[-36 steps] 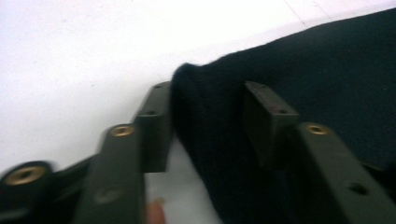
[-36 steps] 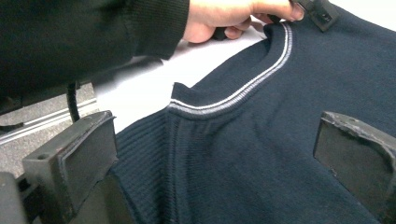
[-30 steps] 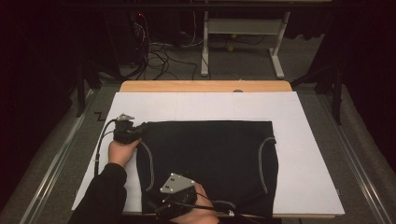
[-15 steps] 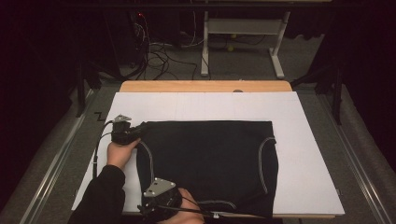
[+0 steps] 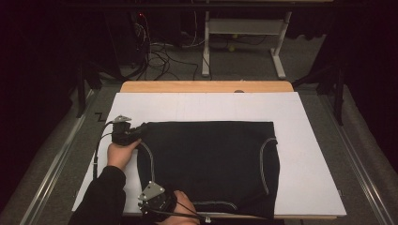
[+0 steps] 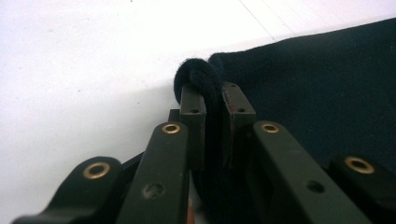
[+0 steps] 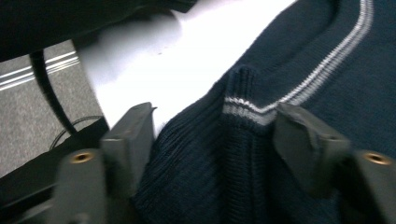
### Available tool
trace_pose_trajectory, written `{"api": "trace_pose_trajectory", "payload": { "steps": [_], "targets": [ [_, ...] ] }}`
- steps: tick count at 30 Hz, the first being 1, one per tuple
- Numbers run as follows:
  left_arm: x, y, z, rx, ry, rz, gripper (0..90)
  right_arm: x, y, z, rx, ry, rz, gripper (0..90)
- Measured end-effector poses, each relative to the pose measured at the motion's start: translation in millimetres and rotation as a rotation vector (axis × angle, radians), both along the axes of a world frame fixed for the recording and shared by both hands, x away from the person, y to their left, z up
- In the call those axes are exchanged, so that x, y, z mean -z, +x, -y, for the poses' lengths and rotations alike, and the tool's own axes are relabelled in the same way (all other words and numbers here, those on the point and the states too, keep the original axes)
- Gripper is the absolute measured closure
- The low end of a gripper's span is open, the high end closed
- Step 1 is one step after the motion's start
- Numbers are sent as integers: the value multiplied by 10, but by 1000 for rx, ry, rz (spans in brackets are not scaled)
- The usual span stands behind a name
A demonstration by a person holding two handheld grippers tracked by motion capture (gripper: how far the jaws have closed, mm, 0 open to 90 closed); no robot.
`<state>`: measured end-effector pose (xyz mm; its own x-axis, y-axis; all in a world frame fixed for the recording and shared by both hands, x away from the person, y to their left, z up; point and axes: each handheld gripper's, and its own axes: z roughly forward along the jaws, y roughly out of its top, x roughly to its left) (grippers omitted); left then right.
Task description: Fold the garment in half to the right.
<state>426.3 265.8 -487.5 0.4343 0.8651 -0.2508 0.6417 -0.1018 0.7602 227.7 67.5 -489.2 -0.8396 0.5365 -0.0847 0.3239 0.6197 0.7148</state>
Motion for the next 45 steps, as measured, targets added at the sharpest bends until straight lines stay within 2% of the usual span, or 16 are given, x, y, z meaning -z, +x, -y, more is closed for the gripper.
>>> {"api": "trace_pose_trajectory", "payload": {
  "steps": [8, 17, 19, 24, 29, 31, 37, 40, 45],
  "targets": [
    [1, -1, 7, -3, 3, -3, 777, -32, 39, 51, 35, -3, -6, 536],
    [1, -1, 10, -2, 5, -3, 777, -41, 74, 98, 62, 5, -2, 705],
    [2, 3, 4, 0, 3, -6, 777, -47, 85, 114, 68, 15, -16, 726],
    [2, 4, 4, -1, 3, -7, 777, -65, 88, 145, 78, 42, -29, 747],
    [3, 12, -6, -9, -4, -15, 776, -126, 44, 179, 75, 67, 9, 750],
    [4, 12, -8, -11, -7, -16, 777, -161, 28, 210, 65, 115, 32, 750],
    [2, 3, -7, -8, -5, -14, 780, -222, -11, 300, 70, 176, 82, 752],
    [1, -1, -2, -9, -1, -10, 782, -238, -17, 333, 76, 195, 87, 753],
    [2, 7, -43, -12, -38, -17, 781, -253, -13, 373, 84, 218, 85, 754]
  ]
}}
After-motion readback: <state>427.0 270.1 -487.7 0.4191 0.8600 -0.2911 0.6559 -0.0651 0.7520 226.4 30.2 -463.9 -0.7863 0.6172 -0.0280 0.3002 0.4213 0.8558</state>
